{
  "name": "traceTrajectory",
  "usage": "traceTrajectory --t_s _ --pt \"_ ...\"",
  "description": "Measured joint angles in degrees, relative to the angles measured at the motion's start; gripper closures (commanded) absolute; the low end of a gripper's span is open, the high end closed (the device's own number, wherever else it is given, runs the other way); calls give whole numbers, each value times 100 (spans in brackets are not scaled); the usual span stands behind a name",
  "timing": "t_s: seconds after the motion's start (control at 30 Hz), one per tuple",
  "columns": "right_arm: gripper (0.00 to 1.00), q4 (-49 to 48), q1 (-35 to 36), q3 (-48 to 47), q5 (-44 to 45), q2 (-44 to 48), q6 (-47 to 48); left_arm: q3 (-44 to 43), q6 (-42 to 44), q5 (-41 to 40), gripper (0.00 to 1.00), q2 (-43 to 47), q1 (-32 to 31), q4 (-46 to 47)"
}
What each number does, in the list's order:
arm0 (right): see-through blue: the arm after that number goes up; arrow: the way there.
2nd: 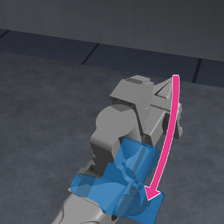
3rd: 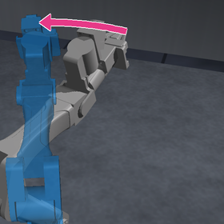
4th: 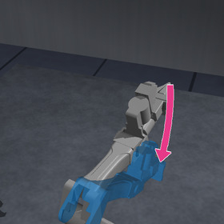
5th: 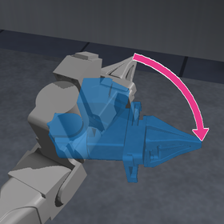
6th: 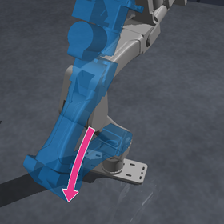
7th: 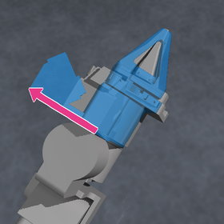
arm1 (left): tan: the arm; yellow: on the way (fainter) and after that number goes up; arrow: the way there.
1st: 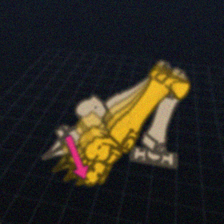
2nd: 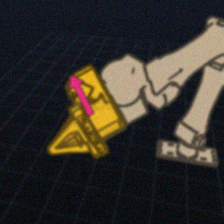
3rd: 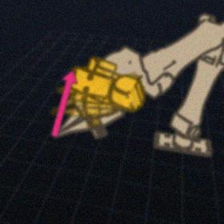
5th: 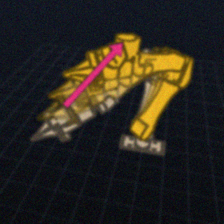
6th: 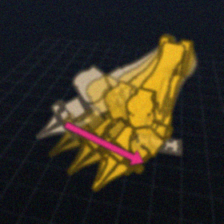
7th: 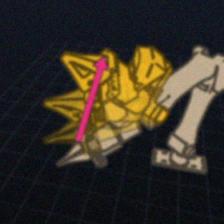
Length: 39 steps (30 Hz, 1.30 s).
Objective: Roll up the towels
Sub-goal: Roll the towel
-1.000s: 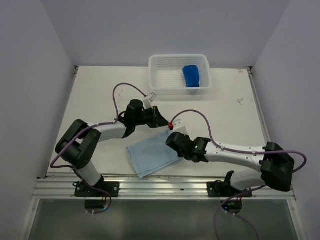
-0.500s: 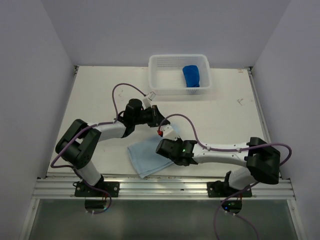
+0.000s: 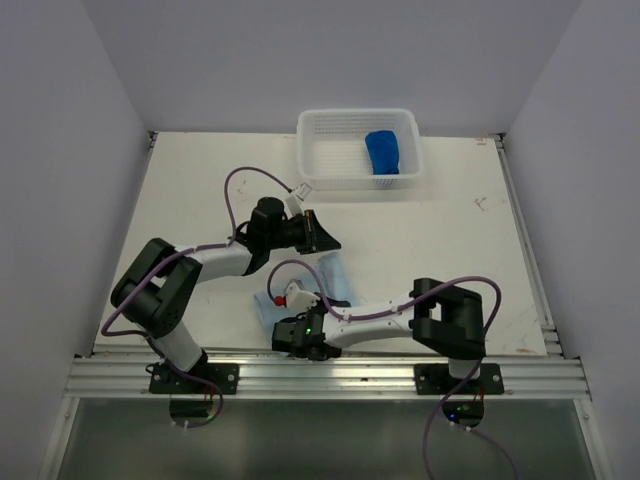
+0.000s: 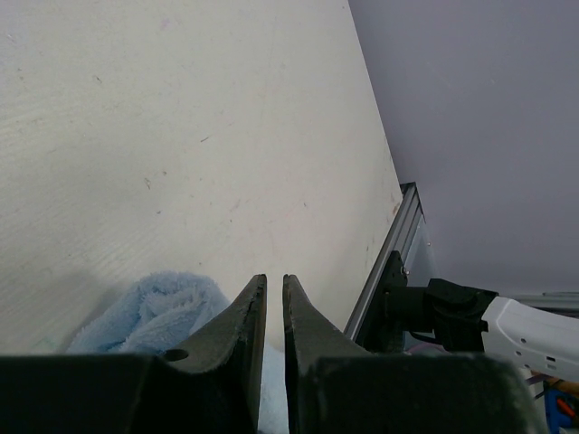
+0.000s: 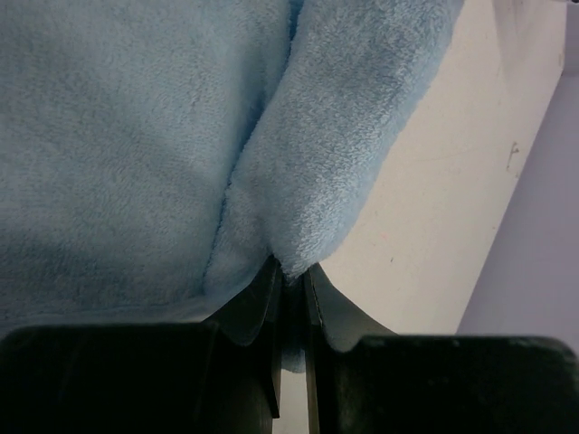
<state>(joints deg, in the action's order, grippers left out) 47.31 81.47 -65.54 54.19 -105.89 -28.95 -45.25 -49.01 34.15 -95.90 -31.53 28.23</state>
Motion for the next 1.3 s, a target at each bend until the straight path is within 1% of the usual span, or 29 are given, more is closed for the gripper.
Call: traceTrajectory --t_s 0.23,0.67,1.17,1.3 --pt "100 581 254 -376 361 -695 -61 2 2 0 83 4 0 0" --pt "100 999 258 -376 643 -855 13 -39 9 0 84 4 -74 -46" --pt "100 791 264 -155 632 -949 586 -472 219 -52 84 2 -398 -428" --pt "100 756 264 -155 627 -1012 662 -745 326 -26 84 -142 -584 -560"
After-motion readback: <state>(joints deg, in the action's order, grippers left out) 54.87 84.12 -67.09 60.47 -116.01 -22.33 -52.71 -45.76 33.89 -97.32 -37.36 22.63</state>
